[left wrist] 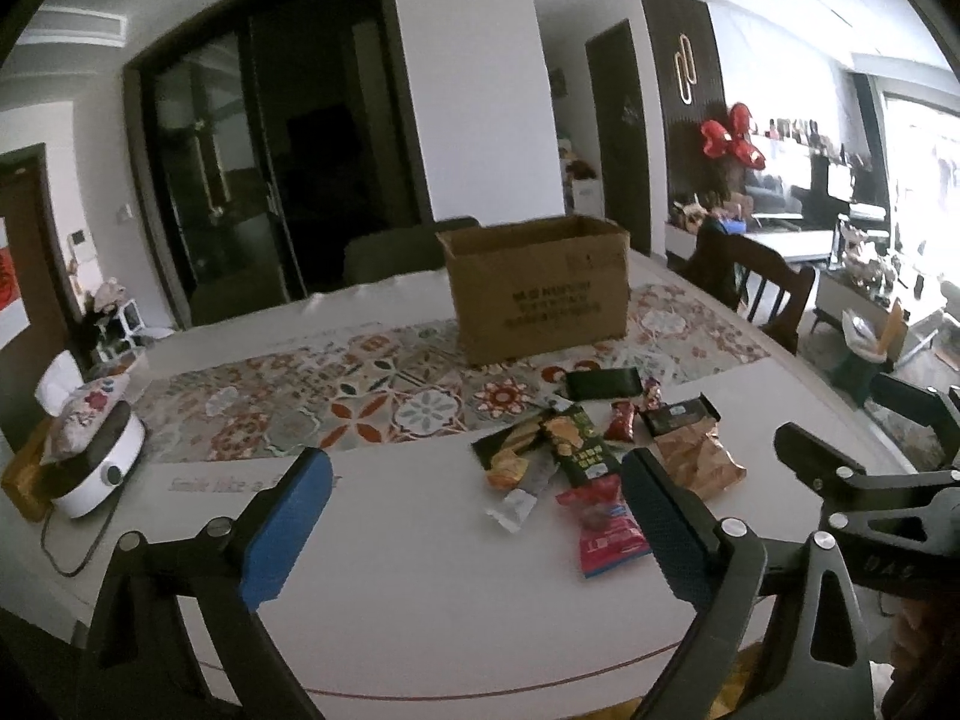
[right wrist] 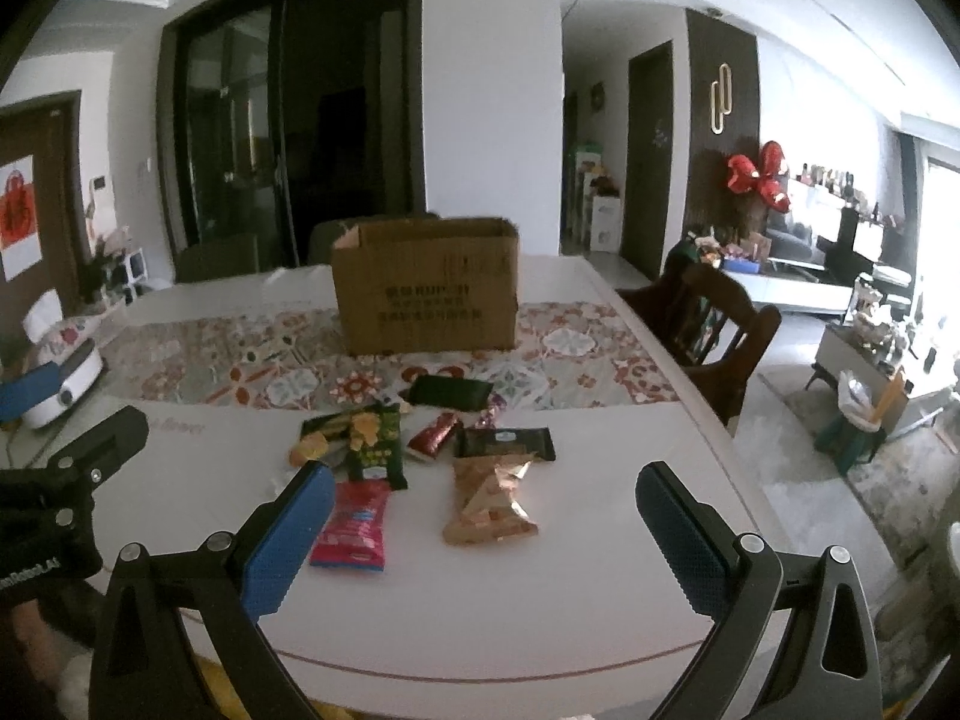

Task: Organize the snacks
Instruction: 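Grasp the red snack packet with the left tool while the right tool grasps the gold biscuit bag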

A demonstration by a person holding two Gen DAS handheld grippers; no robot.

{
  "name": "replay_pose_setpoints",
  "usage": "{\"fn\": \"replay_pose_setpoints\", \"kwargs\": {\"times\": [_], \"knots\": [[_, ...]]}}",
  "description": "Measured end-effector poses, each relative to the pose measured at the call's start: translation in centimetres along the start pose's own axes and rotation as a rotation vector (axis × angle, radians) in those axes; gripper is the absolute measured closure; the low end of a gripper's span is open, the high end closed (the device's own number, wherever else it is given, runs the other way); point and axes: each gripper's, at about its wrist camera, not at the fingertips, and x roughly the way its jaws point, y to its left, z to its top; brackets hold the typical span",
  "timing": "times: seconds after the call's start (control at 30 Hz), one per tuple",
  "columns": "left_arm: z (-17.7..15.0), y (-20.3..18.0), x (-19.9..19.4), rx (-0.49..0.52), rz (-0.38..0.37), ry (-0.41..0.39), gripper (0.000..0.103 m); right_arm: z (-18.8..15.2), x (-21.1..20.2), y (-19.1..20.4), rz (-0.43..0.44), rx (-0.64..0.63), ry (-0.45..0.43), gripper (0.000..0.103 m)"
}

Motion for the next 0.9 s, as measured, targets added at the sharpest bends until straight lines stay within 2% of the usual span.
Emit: {"fn": "replay_pose_setpoints", "kwargs": {"times": [0.13, 0.33, 0.43, 0.73, 0.9], "knots": [[0.1, -0.7, 2.0, 0.002, -0.044, 0.047, 0.008, 0.1, 1.7, -0.2, 0.004, -0.015, 0.022, 0.001], [-0.1, -2.2, 5.7, 0.012, -0.132, 0.168, 0.015, 0.2, 4.9, -0.9, 0.026, -0.007, 0.087, 0.002], [-0.3, -2.9, 7.3, 0.007, -0.173, 0.232, 0.018, -0.1, 7.0, -1.2, 0.039, -0.002, 0.136, 0.007], [-1.4, -3.9, 11.9, -0.049, -0.293, 0.427, 0.027, -0.9, 10.6, -1.4, 0.068, -0.01, 0.249, 0.013], [-2.5, -4.0, 14.9, -0.117, -0.357, 0.56, 0.039, -1.4, 12.0, -1.8, 0.065, -0.002, 0.291, 0.017]]}}
